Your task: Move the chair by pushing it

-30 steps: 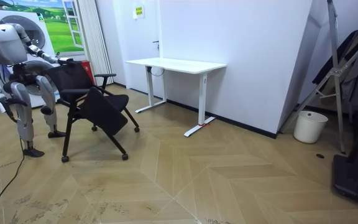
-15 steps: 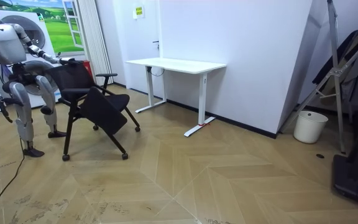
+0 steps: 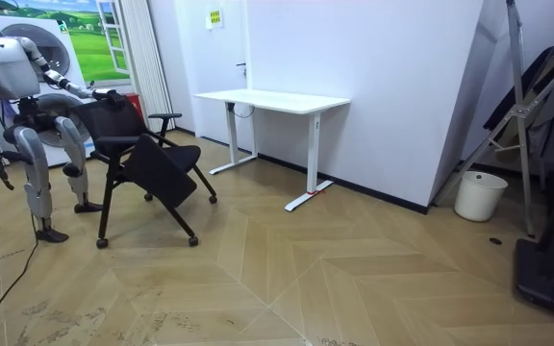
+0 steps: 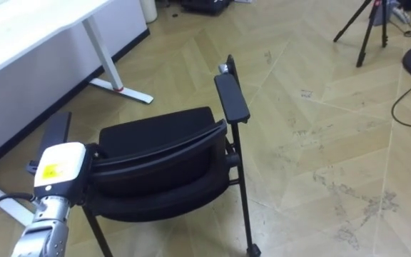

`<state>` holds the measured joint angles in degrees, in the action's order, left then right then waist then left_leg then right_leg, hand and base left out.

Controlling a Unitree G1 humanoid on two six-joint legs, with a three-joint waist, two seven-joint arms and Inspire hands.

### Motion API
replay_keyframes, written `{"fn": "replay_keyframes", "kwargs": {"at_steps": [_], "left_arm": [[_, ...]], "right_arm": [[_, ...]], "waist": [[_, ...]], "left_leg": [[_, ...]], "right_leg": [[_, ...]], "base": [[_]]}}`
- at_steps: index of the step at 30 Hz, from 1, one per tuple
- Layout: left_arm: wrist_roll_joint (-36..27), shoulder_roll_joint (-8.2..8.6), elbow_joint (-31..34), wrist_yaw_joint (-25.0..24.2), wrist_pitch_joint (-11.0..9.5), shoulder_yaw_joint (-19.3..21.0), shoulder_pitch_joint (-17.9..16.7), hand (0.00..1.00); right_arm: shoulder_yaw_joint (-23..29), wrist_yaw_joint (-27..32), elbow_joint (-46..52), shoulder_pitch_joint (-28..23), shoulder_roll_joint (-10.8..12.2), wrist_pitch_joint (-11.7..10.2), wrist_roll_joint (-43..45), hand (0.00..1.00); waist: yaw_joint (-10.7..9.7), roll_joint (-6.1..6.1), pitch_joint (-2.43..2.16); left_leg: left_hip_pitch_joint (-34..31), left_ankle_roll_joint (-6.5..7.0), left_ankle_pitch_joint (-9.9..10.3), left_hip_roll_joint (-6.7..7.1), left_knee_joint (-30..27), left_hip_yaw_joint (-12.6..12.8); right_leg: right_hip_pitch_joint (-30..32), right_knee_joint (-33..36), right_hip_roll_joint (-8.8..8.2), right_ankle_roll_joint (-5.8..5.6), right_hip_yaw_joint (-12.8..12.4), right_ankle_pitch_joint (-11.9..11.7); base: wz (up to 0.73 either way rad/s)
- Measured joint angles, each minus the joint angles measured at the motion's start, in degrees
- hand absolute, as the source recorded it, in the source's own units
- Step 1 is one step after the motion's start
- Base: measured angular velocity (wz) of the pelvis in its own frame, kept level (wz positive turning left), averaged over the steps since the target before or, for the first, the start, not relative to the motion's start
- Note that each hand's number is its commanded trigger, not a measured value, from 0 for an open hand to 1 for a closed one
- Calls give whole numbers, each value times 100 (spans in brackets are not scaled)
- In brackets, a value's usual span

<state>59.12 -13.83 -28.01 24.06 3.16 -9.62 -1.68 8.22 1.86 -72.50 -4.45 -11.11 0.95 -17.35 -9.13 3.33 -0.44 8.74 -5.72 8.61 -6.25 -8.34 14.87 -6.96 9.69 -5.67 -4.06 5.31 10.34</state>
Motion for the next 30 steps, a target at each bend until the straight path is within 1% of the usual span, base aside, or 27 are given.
{"fn": "replay_keyframes", "kwargs": {"at_steps": [1,3,5,10,12,13,15,16,18,19,21,22,23,24,26,28,30], "left_arm": [[0,0,-8,0,-6,14,4,100],[7,-43,-8,23,-98,21,8,100],[7,-65,-2,34,-145,18,2,100],[5,-73,-3,156,-198,-15,-7,100],[10,-84,-5,198,-201,-42,-15,100],[9,-89,-5,203,-206,-40,-22,100],[-5,-103,2,234,-227,-1,-67,100],[-17,-118,3,234,-232,-4,-66,100],[-65,-156,17,232,-229,-6,-63,100],[-86,-169,16,231,-227,-10,-63,100],[-101,-210,17,208,-227,-9,-63,100],[-106,-213,23,207,-226,-10,-62,100],[-115,-238,45,205,-224,-11,-63,100],[-109,-267,102,187,-209,-11,-62,100],[-101,-300,198,154,-138,-29,-63,100],[-101,-322,262,101,-88,-51,-60,100],[-40,-339,385,-63,-50,-72,-7,100]], "right_arm": [[0,0,0,0,0,0,0,0],[2,9,0,0,0,-1,-4,0],[6,14,14,1,0,-4,-7,0],[4,247,162,1,0,-38,2,0],[69,405,174,1,0,-93,159,0],[106,453,190,-4,0,-93,324,0],[256,702,265,-11,-23,-99,1105,0],[253,786,296,-11,-39,-95,1282,0],[255,1145,556,-2,-105,-104,1888,0],[256,1247,628,-1,-121,-114,2035,0],[273,1681,910,3,-207,-151,2662,0],[272,1773,994,4,-233,-150,2829,0],[270,1964,1125,33,-282,-158,3163,0],[270,2152,1223,81,-308,-158,3451,0],[249,2374,1552,91,-316,-123,3861,0],[177,2506,1918,117,-334,-113,4212,0],[140,2558,2317,135,-335,-87,4829,0]], "waist": [[-1,-4,2],[-3,-9,6],[-5,-9,6],[-16,-5,7],[-74,-5,7],[-85,-4,8],[-110,3,11],[-109,2,11],[-145,-2,12],[-149,-5,14],[-155,-14,18],[-149,-16,18],[-147,-38,31],[-146,-84,55],[-130,-141,71],[-106,-180,62],[-2,-254,69]], "left_leg": [[0,0,0,0,3,0],[-4,0,0,0,10,0],[-9,0,0,0,15,0],[-28,0,0,0,17,5],[-36,0,0,1,17,6],[-34,0,0,0,17,5],[-22,0,0,1,17,16],[-25,0,0,1,16,23],[-42,0,0,1,16,40],[-44,0,0,1,16,40],[-47,0,0,1,16,45],[-51,1,0,1,16,64],[-54,3,-2,1,16,80],[-55,6,-3,1,16,83],[-66,20,-12,-1,16,98],[-82,20,-12,0,16,128],[-96,34,-21,-2,14,161]], "right_leg": [[0,-2,0,0,0,0],[1,-14,1,0,1,0],[1,-19,1,0,2,0],[-5,-17,1,0,5,0],[-16,-22,1,0,26,0],[-14,-22,1,0,24,0],[-12,-1,1,1,17,-1],[-3,4,1,1,15,-1],[51,1,1,1,-9,0],[54,5,1,1,-10,0],[76,23,1,0,-15,0],[94,34,1,0,-24,0],[115,62,1,-2,-32,2],[134,103,0,-1,-30,19],[149,106,0,-2,-35,20],[182,115,0,-2,-58,17],[204,118,1,1,-63,6]], "base": [[0],[0],[0],[0],[5],[4],[0],[-4],[-5],[0],[-2],[-5],[-3],[0],[0],[-5],[0]]}}
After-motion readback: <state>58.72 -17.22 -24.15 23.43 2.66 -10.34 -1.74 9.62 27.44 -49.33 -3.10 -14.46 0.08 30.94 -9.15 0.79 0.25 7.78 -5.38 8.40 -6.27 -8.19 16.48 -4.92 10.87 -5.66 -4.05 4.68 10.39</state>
